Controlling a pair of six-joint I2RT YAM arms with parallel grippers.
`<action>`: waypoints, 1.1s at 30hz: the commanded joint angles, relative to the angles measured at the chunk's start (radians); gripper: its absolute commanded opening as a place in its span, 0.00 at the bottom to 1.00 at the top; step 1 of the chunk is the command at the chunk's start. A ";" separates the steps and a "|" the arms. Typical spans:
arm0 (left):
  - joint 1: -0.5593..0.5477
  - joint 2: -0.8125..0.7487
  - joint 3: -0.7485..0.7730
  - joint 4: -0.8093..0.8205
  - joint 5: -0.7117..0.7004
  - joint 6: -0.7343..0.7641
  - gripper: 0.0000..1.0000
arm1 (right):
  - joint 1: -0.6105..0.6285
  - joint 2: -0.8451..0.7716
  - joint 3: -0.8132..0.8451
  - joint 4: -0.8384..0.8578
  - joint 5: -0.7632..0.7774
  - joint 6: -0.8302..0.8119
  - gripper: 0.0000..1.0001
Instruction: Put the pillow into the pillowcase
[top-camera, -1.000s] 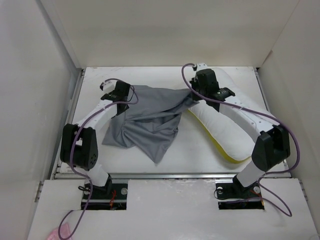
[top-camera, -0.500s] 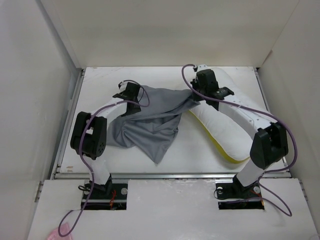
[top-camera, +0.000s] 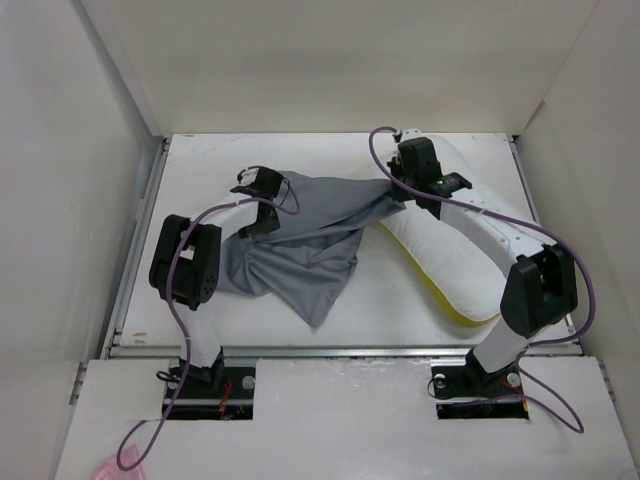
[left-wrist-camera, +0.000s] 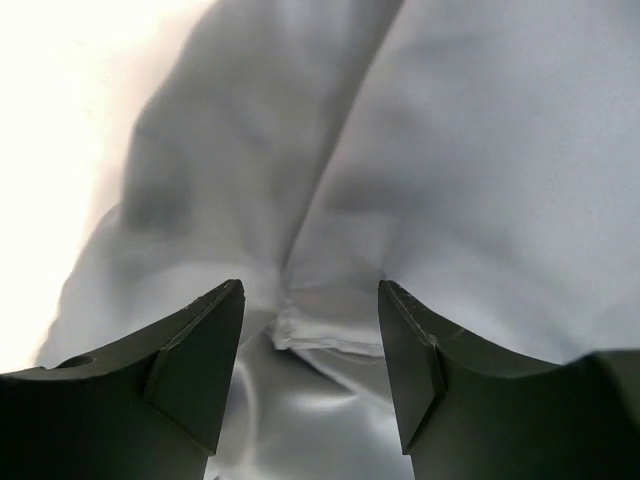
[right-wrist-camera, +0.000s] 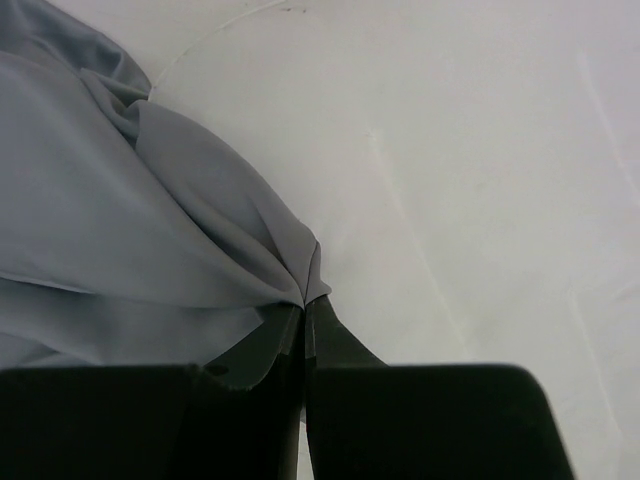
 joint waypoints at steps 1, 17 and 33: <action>0.004 -0.088 -0.016 -0.032 -0.030 -0.006 0.54 | -0.010 -0.044 0.046 -0.007 0.047 -0.009 0.00; 0.004 -0.003 0.030 0.090 0.102 0.027 0.00 | -0.029 -0.062 0.064 -0.016 0.038 -0.009 0.00; 0.336 0.085 1.435 -0.147 0.085 0.261 0.00 | -0.029 0.551 1.458 0.005 -0.250 -0.124 0.00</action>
